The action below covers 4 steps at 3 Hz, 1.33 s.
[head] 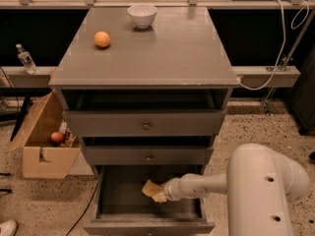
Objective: Place sponge into bottom drawer
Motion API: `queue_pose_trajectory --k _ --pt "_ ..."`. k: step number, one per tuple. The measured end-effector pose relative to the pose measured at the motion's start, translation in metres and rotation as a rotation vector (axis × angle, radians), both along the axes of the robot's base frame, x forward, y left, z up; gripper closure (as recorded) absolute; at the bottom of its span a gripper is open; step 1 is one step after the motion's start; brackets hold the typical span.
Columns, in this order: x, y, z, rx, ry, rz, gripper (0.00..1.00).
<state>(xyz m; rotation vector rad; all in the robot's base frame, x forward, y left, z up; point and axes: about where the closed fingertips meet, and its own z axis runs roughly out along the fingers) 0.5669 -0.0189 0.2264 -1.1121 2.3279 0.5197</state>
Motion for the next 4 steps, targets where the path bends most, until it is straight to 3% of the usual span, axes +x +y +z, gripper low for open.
queue_pose_trajectory --k 1,2,3,4 --pt "0.007 -0.002 -0.024 -0.022 0.020 -0.047 0.26" --pt "0.011 0.000 -0.036 -0.019 0.031 -0.061 0.03" --pt "0.012 0.001 -0.044 0.008 0.032 -0.058 0.00" --pt "0.005 -0.013 -0.033 0.067 0.000 -0.061 0.00"
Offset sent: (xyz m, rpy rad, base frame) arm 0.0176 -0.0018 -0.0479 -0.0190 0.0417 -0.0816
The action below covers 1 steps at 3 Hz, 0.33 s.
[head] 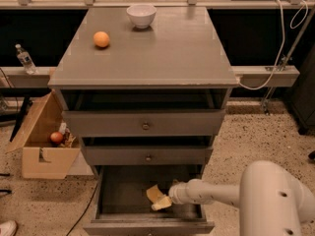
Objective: Place sponge into bottom drawer
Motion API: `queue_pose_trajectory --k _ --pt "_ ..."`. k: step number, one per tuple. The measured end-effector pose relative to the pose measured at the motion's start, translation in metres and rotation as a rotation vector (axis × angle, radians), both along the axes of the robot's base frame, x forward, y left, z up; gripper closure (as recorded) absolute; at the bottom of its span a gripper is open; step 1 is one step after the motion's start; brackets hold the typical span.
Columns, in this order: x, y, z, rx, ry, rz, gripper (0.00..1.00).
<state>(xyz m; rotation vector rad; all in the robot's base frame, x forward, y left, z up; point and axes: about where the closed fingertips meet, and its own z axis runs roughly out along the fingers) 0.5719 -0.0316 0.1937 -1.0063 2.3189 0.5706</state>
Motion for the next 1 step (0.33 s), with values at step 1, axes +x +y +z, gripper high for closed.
queue_pose_trajectory --k 1 --pt "-0.0189 -0.0252 0.0290 0.056 -0.031 0.036 0.00"
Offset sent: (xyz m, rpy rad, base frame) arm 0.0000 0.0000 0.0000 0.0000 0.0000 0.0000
